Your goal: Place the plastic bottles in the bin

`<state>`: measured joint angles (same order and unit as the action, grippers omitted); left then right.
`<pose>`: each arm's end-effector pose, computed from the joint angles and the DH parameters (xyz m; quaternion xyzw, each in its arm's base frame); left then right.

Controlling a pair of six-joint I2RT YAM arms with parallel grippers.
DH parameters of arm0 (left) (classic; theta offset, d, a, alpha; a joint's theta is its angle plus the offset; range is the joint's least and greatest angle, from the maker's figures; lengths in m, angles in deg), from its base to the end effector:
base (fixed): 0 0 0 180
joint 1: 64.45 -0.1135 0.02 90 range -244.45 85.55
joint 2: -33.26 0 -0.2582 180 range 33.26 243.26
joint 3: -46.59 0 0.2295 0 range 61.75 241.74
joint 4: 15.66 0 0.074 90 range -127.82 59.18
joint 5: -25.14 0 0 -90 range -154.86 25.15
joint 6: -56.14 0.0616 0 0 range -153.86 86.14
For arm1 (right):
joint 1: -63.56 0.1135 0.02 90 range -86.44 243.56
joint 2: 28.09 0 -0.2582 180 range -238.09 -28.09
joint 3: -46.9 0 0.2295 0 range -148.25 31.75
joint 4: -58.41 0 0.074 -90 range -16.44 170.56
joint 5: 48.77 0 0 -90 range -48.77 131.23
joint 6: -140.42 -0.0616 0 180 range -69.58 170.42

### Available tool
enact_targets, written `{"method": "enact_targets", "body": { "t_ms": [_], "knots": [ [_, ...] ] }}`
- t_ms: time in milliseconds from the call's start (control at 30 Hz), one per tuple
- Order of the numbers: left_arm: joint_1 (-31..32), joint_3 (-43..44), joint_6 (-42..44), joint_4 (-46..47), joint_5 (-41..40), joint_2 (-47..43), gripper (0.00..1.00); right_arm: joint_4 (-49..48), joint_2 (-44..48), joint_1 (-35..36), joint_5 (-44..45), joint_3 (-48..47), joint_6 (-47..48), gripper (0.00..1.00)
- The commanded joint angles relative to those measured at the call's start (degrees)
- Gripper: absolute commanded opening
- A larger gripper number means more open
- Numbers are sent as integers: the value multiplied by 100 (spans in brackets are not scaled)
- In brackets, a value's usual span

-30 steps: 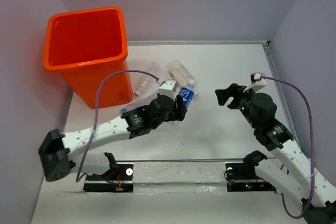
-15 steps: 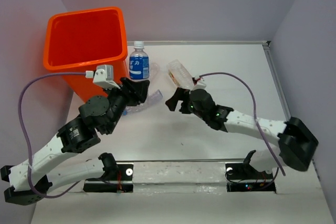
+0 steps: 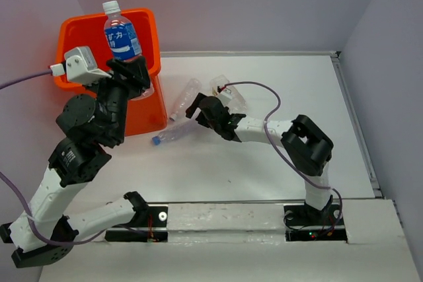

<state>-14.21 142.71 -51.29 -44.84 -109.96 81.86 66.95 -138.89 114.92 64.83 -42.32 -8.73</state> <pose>0.1076 -0.0611 0.5134 -0.1456 0.6064 -0.2304 0.7470 0.2927 0.3267 0.2050 0.1594 0.8393 0.3004 0.4240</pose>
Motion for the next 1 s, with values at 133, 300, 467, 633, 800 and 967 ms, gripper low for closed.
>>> {"method": "enact_targets", "body": {
  "t_ms": [133, 300, 467, 633, 800, 967],
  "knots": [
    [-1558, 1209, 390, 243, 940, 878, 42, 1057, -643, 6, 374, -811, -500, 93],
    [-2692, 1685, 100, 84, 1907, 1538, 42, 1074, -864, 6, 304, -847, -518, 88],
    [-4011, 1887, -383, -57, 2944, 2135, 42, 1074, -1005, -108, 128, -829, -500, 73],
    [-4882, 1800, -752, -4, 3473, 2435, 42, 934, -812, -108, 294, -496, -474, 40],
    [-5182, 1677, -946, 163, 3351, 2839, 41, -206, -276, -108, 181, 494, -97, 14],
    [-5217, 1291, -982, 391, 3113, 2796, 59, -297, 523, -55, 470, 1226, 360, 2]
  ]
}}
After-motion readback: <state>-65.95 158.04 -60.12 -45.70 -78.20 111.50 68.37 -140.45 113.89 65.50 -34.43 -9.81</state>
